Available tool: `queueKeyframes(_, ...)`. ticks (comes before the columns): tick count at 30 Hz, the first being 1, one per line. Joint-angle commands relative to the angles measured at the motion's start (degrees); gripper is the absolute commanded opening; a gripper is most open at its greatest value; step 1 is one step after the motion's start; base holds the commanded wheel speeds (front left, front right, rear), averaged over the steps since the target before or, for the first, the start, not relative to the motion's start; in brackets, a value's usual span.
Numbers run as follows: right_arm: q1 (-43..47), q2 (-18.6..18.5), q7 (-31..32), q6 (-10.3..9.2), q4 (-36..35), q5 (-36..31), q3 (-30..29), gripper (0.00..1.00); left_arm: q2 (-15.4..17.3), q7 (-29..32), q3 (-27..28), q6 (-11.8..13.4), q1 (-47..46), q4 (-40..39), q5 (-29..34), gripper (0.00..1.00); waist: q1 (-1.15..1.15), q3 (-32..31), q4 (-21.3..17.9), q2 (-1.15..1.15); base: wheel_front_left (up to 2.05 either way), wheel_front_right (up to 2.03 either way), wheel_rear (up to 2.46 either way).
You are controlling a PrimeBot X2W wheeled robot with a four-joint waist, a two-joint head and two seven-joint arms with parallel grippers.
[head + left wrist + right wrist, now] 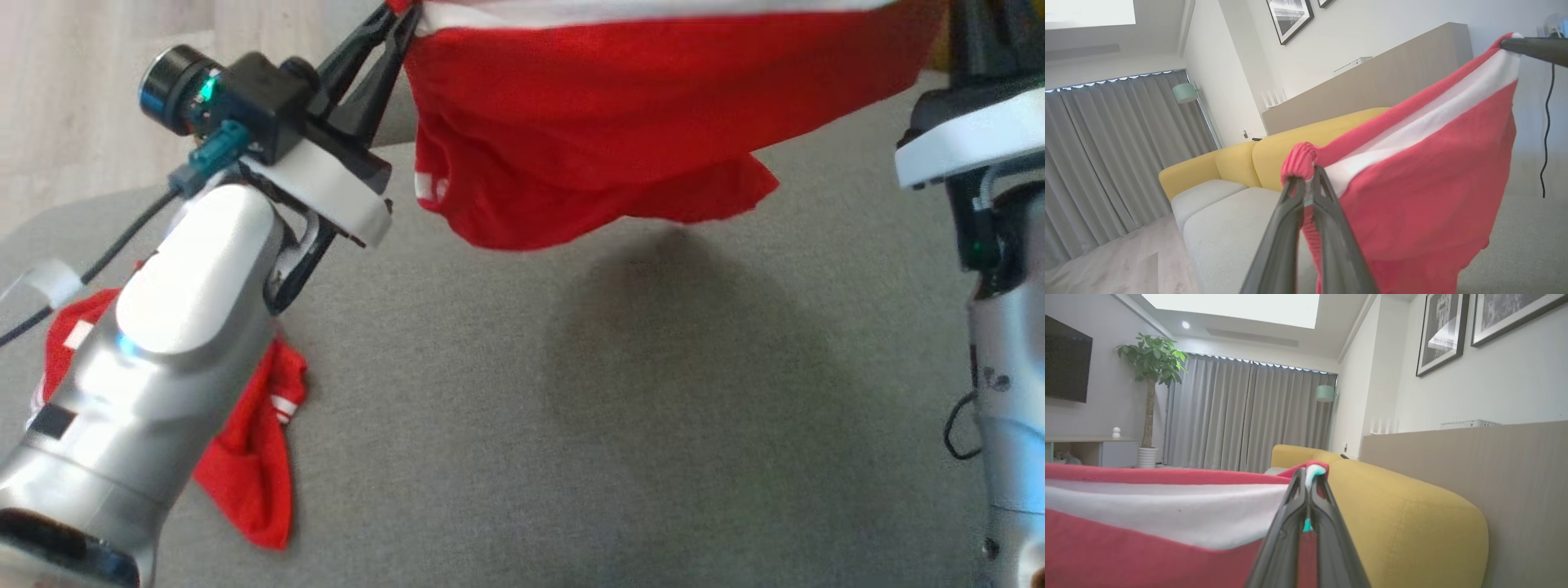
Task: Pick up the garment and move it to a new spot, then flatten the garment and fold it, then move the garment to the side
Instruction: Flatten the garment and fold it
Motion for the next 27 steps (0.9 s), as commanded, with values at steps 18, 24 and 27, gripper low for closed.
queueKeyframes(18, 5.74, -4.29, 11.39, -0.05, -9.14, 4.23, 2.78, 0.0, 7.32, 13.62, 4.83, 2.49, 3.47, -15.84, -8.78, 0.0, 0.01, 3.74, 4.16, 0.0, 0.0, 0.0, 0.0)
queueKeyframes(24, -6.04, -6.37, 10.38, -0.05, -2.61, 0.53, 6.91, 0.0, 7.13, 15.67, 7.62, 2.38, -5.5, -12.89, -9.77, 0.0, 0.01, 13.02, 2.77, 0.0, 0.0, 0.0, 0.0)
queueKeyframes(27, -16.31, -4.96, 8.15, -0.05, 4.35, -0.52, 8.12, 0.0, 6.54, 14.9, 8.13, 2.12, -13.95, -8.57, -7.42, 0.0, 0.01, 18.33, 1.84, 0.0, 0.0, 0.0, 0.0)
